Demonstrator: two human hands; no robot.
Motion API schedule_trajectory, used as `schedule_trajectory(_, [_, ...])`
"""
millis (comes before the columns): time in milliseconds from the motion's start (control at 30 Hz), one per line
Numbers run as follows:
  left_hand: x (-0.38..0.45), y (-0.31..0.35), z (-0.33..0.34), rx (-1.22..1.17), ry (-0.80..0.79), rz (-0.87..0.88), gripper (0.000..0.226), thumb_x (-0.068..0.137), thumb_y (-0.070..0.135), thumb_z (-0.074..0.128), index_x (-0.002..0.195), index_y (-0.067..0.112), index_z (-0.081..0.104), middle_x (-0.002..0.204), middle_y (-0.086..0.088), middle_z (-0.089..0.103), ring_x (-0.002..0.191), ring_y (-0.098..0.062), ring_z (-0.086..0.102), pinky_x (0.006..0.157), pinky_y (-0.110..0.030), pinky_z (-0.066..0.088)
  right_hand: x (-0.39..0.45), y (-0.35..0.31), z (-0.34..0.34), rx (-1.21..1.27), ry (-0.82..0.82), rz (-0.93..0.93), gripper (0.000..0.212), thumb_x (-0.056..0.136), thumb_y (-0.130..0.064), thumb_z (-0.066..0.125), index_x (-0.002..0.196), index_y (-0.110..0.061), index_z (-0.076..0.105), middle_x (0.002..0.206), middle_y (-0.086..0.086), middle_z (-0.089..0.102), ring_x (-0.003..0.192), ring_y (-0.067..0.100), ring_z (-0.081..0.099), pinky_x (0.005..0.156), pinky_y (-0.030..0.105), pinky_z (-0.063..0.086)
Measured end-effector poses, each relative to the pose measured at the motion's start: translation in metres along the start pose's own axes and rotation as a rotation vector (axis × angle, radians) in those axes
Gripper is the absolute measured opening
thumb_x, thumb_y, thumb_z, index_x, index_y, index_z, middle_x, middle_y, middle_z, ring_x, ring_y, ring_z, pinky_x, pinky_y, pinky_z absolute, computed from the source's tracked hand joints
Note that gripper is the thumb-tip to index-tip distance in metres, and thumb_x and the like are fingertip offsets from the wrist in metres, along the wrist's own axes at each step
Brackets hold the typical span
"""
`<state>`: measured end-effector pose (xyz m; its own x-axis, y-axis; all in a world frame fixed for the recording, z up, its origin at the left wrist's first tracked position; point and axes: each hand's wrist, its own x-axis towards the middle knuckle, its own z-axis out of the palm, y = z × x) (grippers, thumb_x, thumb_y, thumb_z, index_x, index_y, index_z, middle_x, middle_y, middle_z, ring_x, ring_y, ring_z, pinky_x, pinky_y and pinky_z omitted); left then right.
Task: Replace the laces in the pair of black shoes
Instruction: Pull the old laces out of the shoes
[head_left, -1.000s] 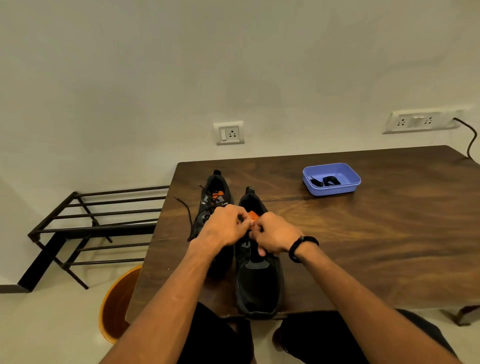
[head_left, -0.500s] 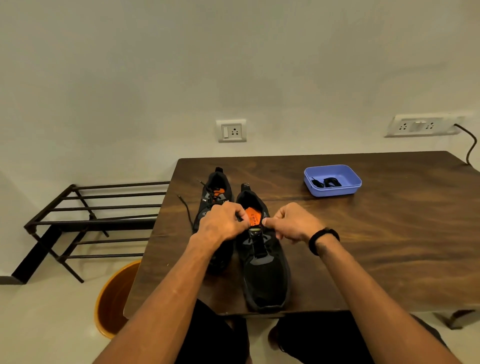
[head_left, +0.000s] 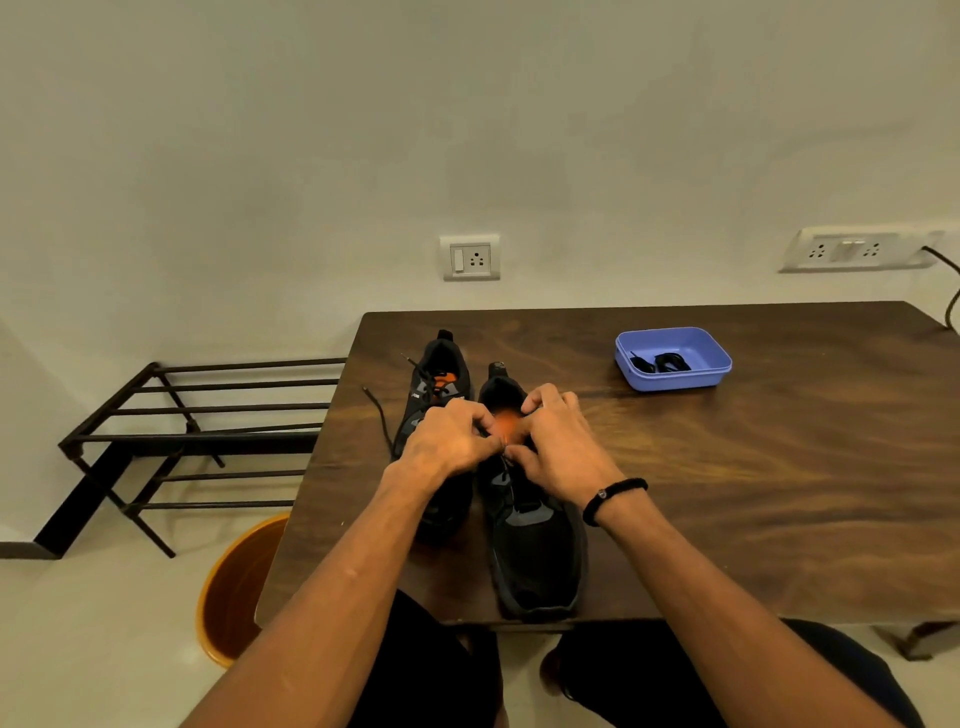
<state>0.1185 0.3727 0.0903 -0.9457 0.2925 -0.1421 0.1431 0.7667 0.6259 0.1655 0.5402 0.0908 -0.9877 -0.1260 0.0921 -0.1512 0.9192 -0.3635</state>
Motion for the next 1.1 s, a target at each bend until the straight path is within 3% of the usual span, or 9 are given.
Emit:
schedule_trajectory(167, [0.0, 0.003, 0.003, 0.039, 0.026, -0.041, 0.007, 0.087, 0.034, 0.071, 0.081, 0.037, 0.07, 0.088, 0.012, 0.073, 0.086, -0.013, 0.07, 0.087, -0.042, 0.06, 0.004, 0.009, -0.027, 0.232, 0.277, 0.271, 0.033, 0.087, -0.009, 0.062, 0.054, -0.007, 0.06, 0.064, 0.003, 0.067, 0.059, 0.015, 0.062, 0.058, 0.038, 0.058])
schedule_trajectory(267, [0.0, 0.003, 0.003, 0.013, 0.008, -0.058, 0.008, 0.085, 0.031, 0.071, 0.08, 0.037, 0.07, 0.088, 0.011, 0.074, 0.086, -0.013, 0.071, 0.087, -0.042, 0.06, 0.003, 0.036, -0.046, 0.162, 0.373, 0.469, 0.021, 0.077, -0.014, 0.064, 0.058, -0.006, 0.064, 0.056, 0.004, 0.066, 0.057, 0.02, 0.063, 0.058, 0.042, 0.061])
schedule_trajectory(367, [0.001, 0.003, 0.002, 0.009, 0.004, -0.053, 0.008, 0.086, 0.028, 0.071, 0.082, 0.034, 0.071, 0.089, 0.008, 0.074, 0.086, -0.014, 0.071, 0.088, -0.041, 0.06, -0.001, 0.046, -0.044, 0.105, 0.257, 0.413, 0.006, 0.081, -0.017, 0.072, 0.086, -0.015, 0.075, 0.088, 0.004, 0.076, 0.085, 0.024, 0.071, 0.08, 0.047, 0.062])
schedule_trajectory(467, [0.002, 0.003, 0.004, -0.005, -0.002, -0.036, 0.007, 0.086, 0.027, 0.073, 0.083, 0.033, 0.072, 0.088, 0.007, 0.074, 0.085, -0.012, 0.071, 0.089, -0.039, 0.06, 0.0, 0.032, -0.033, 0.144, 0.149, 0.162, 0.042, 0.088, -0.027, 0.077, 0.128, -0.02, 0.067, 0.131, 0.002, 0.065, 0.124, 0.023, 0.059, 0.106, 0.04, 0.05])
schedule_trajectory(567, [0.002, 0.002, 0.004, 0.013, 0.009, -0.017, 0.003, 0.088, 0.035, 0.074, 0.086, 0.033, 0.072, 0.087, 0.006, 0.074, 0.083, -0.013, 0.071, 0.085, -0.039, 0.06, 0.003, 0.009, -0.017, 0.056, 0.018, -0.033, 0.035, 0.091, -0.031, 0.076, 0.124, -0.026, 0.071, 0.146, 0.0, 0.049, 0.136, 0.024, 0.04, 0.109, 0.035, 0.04])
schedule_trajectory(667, [0.002, 0.0, 0.005, 0.014, 0.017, 0.0, 0.004, 0.089, 0.034, 0.073, 0.085, 0.032, 0.072, 0.085, 0.007, 0.074, 0.081, -0.012, 0.071, 0.085, -0.039, 0.06, -0.002, -0.006, -0.002, -0.088, -0.059, -0.008, 0.028, 0.095, -0.029, 0.071, 0.122, -0.022, 0.07, 0.15, 0.003, 0.038, 0.135, 0.028, 0.034, 0.104, 0.042, 0.045])
schedule_trajectory(833, [0.002, 0.001, 0.006, 0.012, 0.013, -0.003, 0.003, 0.088, 0.035, 0.073, 0.085, 0.034, 0.072, 0.086, 0.009, 0.075, 0.083, -0.01, 0.071, 0.087, -0.04, 0.06, 0.005, 0.0, 0.0, 0.023, 0.025, 0.086, 0.011, 0.088, -0.023, 0.075, 0.079, -0.017, 0.075, 0.107, -0.002, 0.061, 0.099, 0.015, 0.058, 0.08, 0.039, 0.059])
schedule_trajectory(900, [0.002, 0.002, 0.006, 0.008, 0.005, -0.009, 0.003, 0.088, 0.034, 0.072, 0.085, 0.035, 0.072, 0.086, 0.01, 0.074, 0.085, -0.01, 0.07, 0.089, -0.039, 0.059, 0.007, 0.008, -0.009, 0.175, 0.068, 0.214, 0.022, 0.084, -0.014, 0.073, 0.062, -0.016, 0.073, 0.079, -0.004, 0.072, 0.076, 0.011, 0.067, 0.068, 0.036, 0.06])
schedule_trajectory(1100, [0.001, 0.003, 0.004, -0.007, -0.005, -0.015, 0.008, 0.088, 0.028, 0.071, 0.082, 0.034, 0.073, 0.085, 0.012, 0.073, 0.085, -0.009, 0.07, 0.088, -0.036, 0.059, 0.005, 0.033, -0.044, 0.351, 0.378, 0.554, 0.031, 0.08, -0.003, 0.055, 0.05, -0.01, 0.057, 0.061, 0.003, 0.068, 0.067, 0.026, 0.067, 0.057, 0.037, 0.058])
